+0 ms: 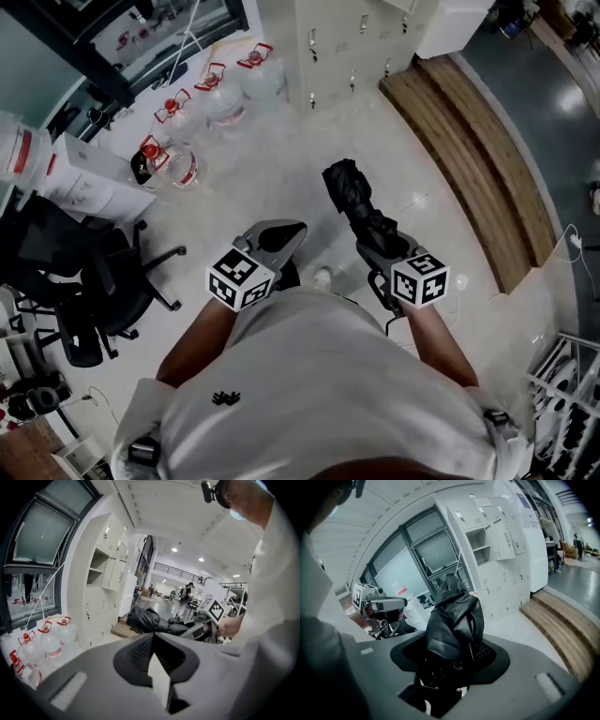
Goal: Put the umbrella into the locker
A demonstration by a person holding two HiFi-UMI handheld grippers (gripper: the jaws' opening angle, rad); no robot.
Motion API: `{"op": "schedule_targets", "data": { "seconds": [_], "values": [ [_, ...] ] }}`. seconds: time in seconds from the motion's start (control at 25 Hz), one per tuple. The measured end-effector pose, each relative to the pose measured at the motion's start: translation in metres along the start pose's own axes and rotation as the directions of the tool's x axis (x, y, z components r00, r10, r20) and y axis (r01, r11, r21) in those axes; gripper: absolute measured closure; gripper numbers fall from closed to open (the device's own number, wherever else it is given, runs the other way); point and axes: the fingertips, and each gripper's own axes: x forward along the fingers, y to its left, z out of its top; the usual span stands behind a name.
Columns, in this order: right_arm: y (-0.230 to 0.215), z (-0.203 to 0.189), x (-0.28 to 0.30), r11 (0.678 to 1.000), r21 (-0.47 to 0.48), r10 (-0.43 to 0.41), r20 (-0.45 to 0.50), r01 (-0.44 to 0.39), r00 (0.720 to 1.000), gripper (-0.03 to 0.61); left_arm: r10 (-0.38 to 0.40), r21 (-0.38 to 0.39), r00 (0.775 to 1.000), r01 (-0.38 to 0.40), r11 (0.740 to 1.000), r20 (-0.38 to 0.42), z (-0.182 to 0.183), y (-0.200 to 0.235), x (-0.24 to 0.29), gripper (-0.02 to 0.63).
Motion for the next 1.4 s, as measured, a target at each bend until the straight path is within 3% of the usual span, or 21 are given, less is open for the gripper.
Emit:
{"op": "schedule_targets", "data": {
  "seconds": [0.36,0.72,0.96,1.4],
  "values": [
    [-0.035,0.056,0.047,0.999,0.017,-0.031,0.034,0.03,0.999,0.336,-0.046,0.005,0.999,0.046,0.999,0.024,0.03,0.068,0.039,0.558],
    [-0.074,0.168,0.119,0.995,0.003,-0.099,0.07,0.099,0.993,0.336,-0.106,0.072,0.994,0.104,0.992,0.03,0.104,0.187,0.079,0.558],
    [-0.092,0.232,0.171,0.992,0.006,-0.13,0.107,0.13,0.986,0.336,-0.132,0.078,0.991,0.129,0.989,0.037,0.129,0.257,0.085,0.558],
    [-0.136,0.318,0.228,0.988,-0.027,-0.15,0.099,0.153,0.984,0.336,-0.085,0.026,0.995,0.084,0.996,0.058,0.153,0.335,0.098,0.558]
  ]
}}
